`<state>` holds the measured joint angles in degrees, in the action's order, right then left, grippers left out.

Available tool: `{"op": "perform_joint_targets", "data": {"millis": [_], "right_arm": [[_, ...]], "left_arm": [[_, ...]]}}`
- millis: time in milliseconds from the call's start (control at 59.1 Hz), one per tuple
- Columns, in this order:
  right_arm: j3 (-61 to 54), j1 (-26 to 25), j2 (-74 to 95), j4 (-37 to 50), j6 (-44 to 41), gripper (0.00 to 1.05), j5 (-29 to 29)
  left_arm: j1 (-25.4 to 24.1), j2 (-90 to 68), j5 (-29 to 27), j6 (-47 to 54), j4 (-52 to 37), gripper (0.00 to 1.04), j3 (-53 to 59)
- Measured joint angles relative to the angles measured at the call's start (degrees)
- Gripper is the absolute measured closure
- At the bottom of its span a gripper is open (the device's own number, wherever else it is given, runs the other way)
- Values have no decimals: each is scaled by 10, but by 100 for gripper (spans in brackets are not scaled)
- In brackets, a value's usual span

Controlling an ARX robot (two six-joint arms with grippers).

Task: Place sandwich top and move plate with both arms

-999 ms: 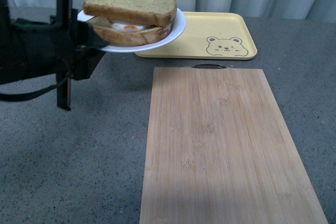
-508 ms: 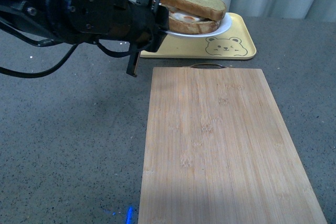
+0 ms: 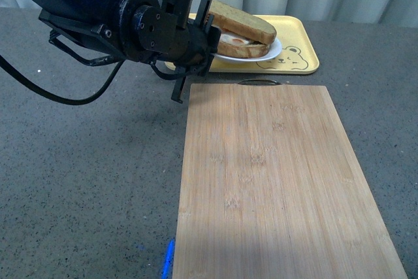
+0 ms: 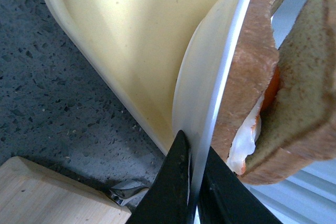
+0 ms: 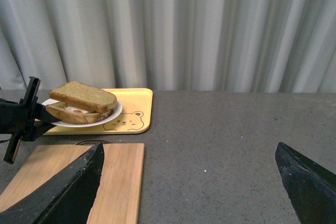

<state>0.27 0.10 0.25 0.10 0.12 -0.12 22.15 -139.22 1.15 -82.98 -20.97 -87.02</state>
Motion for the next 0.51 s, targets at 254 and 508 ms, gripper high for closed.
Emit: {"op": "perform_joint_targets", "data": {"millis": [254, 508], "right_arm": [[0, 0, 0, 0, 0, 9, 0], [0, 0, 0, 0, 0, 9, 0]], "left_arm": [[9, -2, 1, 5, 11, 66, -15], [14, 62, -14, 96, 23, 25, 55]]}}
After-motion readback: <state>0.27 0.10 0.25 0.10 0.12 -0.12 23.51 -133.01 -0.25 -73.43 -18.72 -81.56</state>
